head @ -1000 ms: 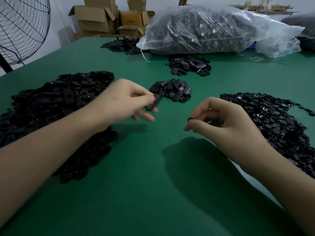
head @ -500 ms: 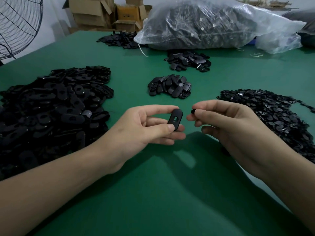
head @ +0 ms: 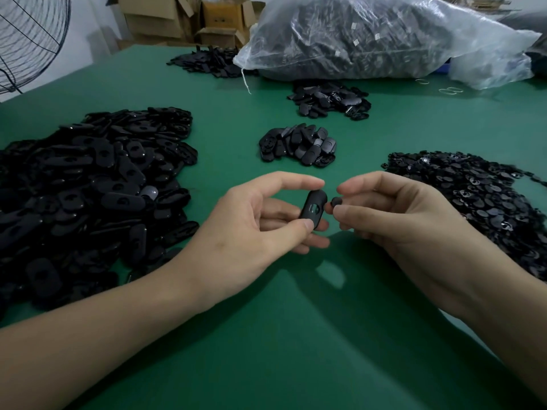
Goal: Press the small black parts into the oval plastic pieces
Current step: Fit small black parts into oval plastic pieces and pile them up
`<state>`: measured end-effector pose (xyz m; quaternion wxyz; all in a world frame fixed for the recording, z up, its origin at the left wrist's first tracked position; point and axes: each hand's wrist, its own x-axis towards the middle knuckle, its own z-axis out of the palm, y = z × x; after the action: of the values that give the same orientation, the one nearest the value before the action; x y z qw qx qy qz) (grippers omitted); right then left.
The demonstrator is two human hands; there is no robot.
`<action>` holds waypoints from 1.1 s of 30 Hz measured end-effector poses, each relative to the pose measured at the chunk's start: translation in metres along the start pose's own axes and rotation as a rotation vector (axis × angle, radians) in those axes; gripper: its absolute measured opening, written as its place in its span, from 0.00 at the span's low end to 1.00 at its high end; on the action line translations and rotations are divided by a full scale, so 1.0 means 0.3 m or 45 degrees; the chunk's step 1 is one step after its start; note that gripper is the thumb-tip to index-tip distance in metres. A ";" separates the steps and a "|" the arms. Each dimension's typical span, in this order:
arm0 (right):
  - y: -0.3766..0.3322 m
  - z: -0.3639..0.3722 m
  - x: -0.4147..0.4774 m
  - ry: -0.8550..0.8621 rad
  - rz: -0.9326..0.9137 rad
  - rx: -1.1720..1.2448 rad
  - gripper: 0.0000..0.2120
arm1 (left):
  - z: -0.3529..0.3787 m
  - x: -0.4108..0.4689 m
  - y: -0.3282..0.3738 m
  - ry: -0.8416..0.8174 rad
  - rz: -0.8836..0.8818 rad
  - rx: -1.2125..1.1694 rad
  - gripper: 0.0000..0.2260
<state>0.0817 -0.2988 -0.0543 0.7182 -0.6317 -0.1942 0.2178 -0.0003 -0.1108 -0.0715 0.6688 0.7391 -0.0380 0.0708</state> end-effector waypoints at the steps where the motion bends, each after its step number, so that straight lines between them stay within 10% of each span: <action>1: 0.000 0.000 0.000 0.000 -0.005 0.002 0.15 | 0.000 0.001 -0.001 0.003 0.001 -0.003 0.17; 24: -0.008 -0.010 -0.003 0.076 -0.022 -0.101 0.16 | 0.003 0.004 -0.002 0.026 0.091 0.001 0.20; 33: -0.021 -0.009 0.001 0.069 0.056 0.013 0.02 | -0.001 0.011 -0.010 0.061 0.113 -0.047 0.21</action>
<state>0.0839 -0.3015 -0.0485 0.7215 -0.6378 -0.1596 0.2172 0.0034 -0.1102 -0.0738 0.6792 0.7224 -0.0558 0.1173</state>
